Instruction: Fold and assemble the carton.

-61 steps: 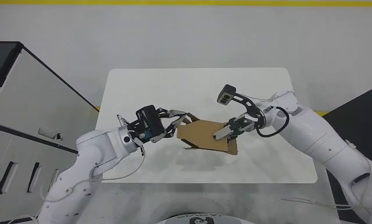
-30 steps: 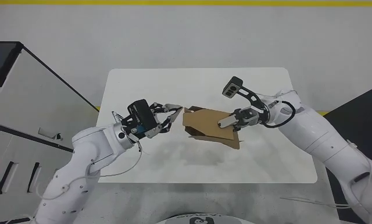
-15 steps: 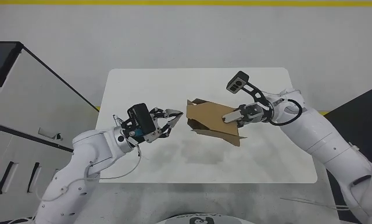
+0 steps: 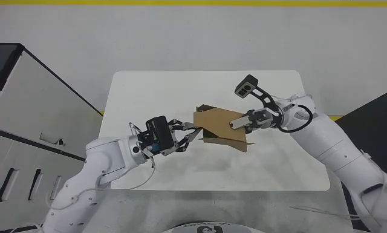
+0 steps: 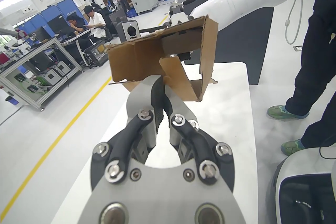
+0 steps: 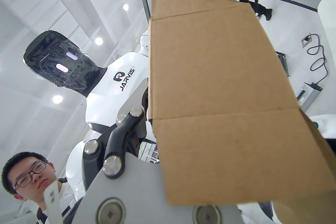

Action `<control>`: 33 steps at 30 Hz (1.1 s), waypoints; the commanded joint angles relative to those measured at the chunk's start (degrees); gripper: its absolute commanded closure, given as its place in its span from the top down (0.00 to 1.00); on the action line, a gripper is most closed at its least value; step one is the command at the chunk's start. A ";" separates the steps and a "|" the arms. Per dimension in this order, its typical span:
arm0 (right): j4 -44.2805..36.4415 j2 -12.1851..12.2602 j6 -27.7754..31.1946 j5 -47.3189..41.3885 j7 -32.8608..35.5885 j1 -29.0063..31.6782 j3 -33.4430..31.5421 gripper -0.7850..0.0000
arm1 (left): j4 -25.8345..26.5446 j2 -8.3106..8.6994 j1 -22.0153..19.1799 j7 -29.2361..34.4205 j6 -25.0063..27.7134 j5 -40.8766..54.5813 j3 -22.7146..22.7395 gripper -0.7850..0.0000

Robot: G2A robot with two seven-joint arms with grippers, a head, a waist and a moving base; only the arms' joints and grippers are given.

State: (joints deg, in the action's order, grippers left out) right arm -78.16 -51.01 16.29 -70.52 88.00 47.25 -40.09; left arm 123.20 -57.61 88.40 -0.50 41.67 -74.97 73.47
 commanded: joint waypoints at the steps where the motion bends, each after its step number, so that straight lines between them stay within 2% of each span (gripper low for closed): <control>1: 0.64 -0.21 0.00 0.04 0.00 -0.17 -0.02 0.00 | 0.06 0.02 0.08 -0.10 0.07 -0.13 -0.06 0.00; 15: 5.50 -2.18 -0.01 0.61 0.00 -2.09 -0.03 0.00 | 0.37 0.15 0.32 -0.25 0.61 -1.35 -0.31 0.00; 33: 3.20 -2.78 -0.01 2.33 0.00 -2.79 1.57 0.00 | 0.17 0.27 -0.23 0.41 1.99 -1.82 -1.29 0.00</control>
State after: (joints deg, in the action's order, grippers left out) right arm -74.86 -53.78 16.28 -68.15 88.00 44.45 -38.57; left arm 123.34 -57.35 88.16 -0.12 43.60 -76.79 72.24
